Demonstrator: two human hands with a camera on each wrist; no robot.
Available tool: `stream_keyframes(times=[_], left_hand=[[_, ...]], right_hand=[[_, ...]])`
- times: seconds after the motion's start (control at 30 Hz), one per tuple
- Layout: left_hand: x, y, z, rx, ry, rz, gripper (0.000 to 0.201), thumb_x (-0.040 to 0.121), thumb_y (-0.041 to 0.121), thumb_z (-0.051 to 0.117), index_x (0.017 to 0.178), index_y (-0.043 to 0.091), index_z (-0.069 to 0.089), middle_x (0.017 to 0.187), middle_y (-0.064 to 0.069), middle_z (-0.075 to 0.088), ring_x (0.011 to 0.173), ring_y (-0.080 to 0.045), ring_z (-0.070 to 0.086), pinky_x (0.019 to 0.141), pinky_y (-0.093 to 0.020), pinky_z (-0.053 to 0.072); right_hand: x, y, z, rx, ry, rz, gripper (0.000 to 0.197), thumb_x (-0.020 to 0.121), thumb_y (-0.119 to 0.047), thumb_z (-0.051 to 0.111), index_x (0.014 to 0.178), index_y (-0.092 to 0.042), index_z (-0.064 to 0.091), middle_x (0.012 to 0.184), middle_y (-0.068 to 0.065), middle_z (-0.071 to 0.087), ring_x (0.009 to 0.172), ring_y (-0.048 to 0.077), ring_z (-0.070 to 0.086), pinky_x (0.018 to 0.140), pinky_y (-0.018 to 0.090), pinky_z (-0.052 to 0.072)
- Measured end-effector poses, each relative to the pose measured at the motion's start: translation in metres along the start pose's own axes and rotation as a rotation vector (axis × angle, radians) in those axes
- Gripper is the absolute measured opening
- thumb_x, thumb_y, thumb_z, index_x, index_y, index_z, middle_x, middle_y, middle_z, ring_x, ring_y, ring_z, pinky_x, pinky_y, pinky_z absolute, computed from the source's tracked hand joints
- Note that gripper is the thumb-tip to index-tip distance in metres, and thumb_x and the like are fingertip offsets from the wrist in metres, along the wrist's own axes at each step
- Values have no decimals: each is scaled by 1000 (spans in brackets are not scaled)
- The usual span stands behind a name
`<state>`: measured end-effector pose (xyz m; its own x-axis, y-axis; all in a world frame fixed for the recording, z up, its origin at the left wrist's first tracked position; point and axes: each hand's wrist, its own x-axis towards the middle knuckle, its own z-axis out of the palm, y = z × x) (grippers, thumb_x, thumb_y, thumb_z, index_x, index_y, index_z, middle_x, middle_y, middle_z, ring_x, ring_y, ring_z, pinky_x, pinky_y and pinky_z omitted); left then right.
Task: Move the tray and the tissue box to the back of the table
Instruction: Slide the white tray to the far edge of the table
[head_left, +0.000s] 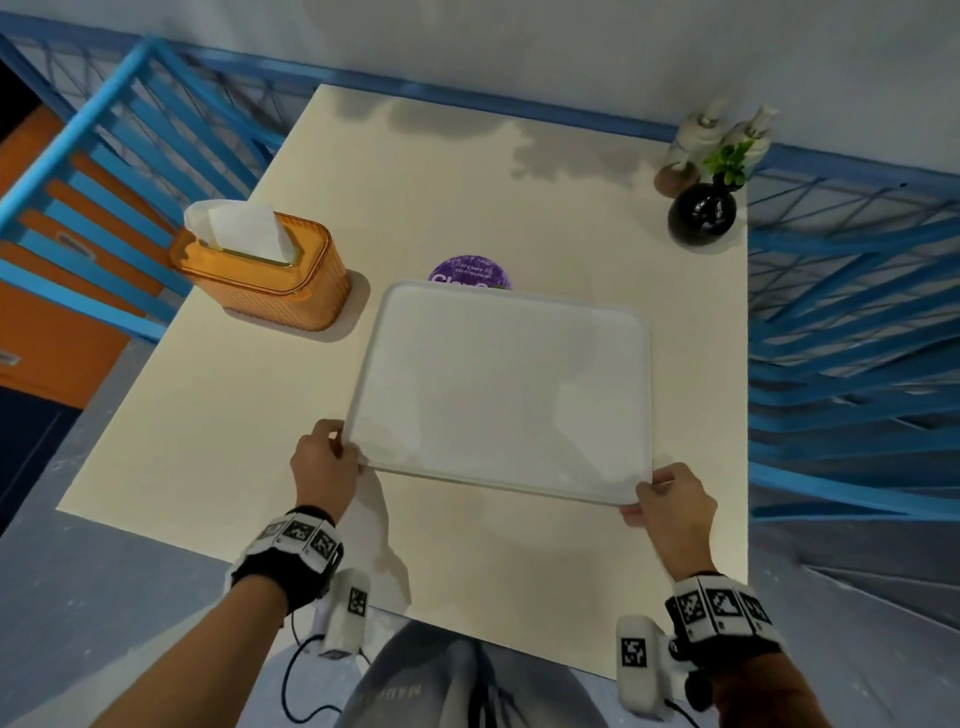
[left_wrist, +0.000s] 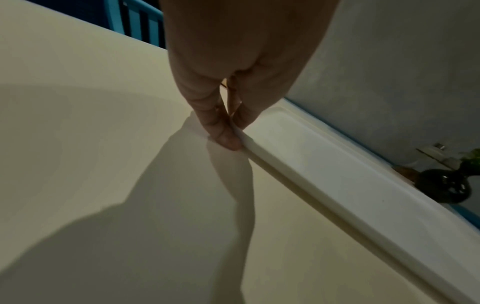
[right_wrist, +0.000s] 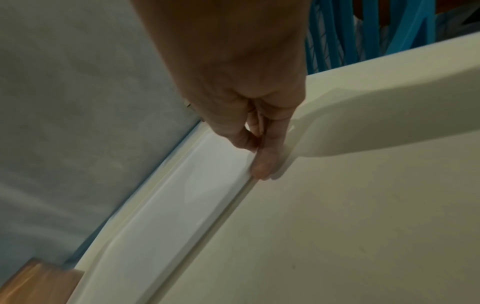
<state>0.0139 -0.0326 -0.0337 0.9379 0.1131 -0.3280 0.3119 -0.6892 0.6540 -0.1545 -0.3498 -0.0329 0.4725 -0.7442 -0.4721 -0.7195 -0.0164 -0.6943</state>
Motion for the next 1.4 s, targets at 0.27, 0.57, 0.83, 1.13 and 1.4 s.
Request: stream_keyframes(times=[0.27, 0.57, 0.83, 1.13, 1.4], left_hand=[[54, 46, 15, 70, -3, 54, 26, 84, 4, 54, 109, 1, 61, 87, -25, 74, 82, -37, 72, 84, -42, 55], [128, 103, 41, 61, 1, 66, 22, 87, 2, 49, 107, -1, 56, 106, -31, 64, 90, -45, 66, 78, -52, 58], [168, 172, 51, 296, -19, 56, 37, 92, 10, 47, 125, -5, 49, 129, -32, 50, 119, -44, 49, 99, -44, 40], [236, 212, 63, 458, -57, 175, 32, 95, 11, 44, 118, -9, 53, 64, -5, 36, 77, -28, 38, 79, -33, 25], [267, 232, 69, 438, -83, 213, 35, 94, 15, 51, 118, -10, 54, 121, -29, 58, 108, -38, 50, 92, -38, 35]], right_hand=[[47, -44, 11, 47, 46, 4, 8, 86, 5, 51, 90, -3, 51, 99, 31, 66, 28, 3, 56, 31, 13, 44], [111, -109, 25, 48, 106, -24, 12, 87, 9, 49, 89, -3, 50, 108, 32, 63, 23, -5, 48, 26, 10, 37], [178, -148, 46, -58, 171, -41, 10, 85, 3, 49, 90, -5, 52, 90, 27, 71, 22, 0, 50, 39, 20, 50], [219, -192, 64, -64, 149, -5, 19, 87, 0, 48, 102, 7, 58, 73, 21, 68, 70, 38, 73, 73, 46, 60], [240, -215, 67, -37, 184, 15, 5, 86, 1, 50, 88, -1, 54, 82, 25, 71, 53, 20, 71, 57, 32, 59]])
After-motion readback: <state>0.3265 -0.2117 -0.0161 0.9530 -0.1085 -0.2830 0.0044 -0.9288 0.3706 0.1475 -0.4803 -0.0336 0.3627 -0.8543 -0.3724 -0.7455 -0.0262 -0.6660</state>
